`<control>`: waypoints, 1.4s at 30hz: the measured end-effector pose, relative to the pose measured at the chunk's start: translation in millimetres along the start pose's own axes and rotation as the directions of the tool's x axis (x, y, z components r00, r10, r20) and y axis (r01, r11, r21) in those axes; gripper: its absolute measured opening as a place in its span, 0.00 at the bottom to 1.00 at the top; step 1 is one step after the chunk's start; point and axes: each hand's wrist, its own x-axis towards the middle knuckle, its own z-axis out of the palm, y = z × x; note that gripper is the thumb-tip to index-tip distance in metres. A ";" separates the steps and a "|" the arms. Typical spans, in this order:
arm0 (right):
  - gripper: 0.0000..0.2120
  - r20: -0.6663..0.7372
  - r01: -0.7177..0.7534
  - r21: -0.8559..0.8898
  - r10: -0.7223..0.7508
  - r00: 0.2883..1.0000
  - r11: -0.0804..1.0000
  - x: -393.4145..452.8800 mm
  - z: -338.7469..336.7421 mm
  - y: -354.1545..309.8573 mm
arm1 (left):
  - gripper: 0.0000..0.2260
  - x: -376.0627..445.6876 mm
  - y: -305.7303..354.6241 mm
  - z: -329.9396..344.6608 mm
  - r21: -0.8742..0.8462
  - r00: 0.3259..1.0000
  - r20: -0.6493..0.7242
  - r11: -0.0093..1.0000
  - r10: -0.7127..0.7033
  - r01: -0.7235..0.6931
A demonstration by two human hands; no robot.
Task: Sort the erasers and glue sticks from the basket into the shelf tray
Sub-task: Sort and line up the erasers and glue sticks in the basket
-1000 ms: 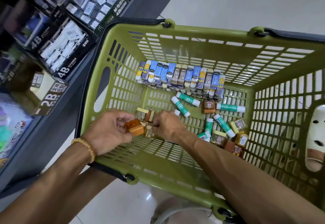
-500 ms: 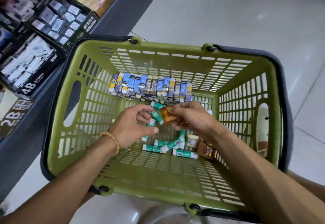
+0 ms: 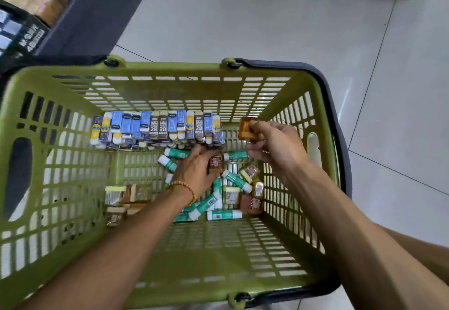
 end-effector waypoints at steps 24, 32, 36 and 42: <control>0.09 -0.018 0.064 -0.086 -0.066 0.998 0.994 10.9 -0.9 10.8 | 0.19 2.1 37.4 8.3 -0.083 0.754 0.630 0.982 0.183 -0.169; 0.09 -0.033 0.065 -0.127 -0.070 0.997 0.990 13.9 -1.5 12.0 | 0.26 -2.6 32.0 15.8 0.032 0.650 0.750 0.974 0.125 -0.225; 0.07 -0.038 0.061 -0.126 -0.067 0.997 0.990 15.3 -1.3 13.1 | 0.19 -11.5 23.4 16.3 -0.058 0.707 0.695 0.990 0.131 -0.127; 0.08 -0.034 0.053 -0.129 -0.058 0.998 0.990 15.3 -1.5 13.8 | 0.15 -12.4 27.4 19.1 -0.136 0.735 0.652 0.982 0.188 -0.131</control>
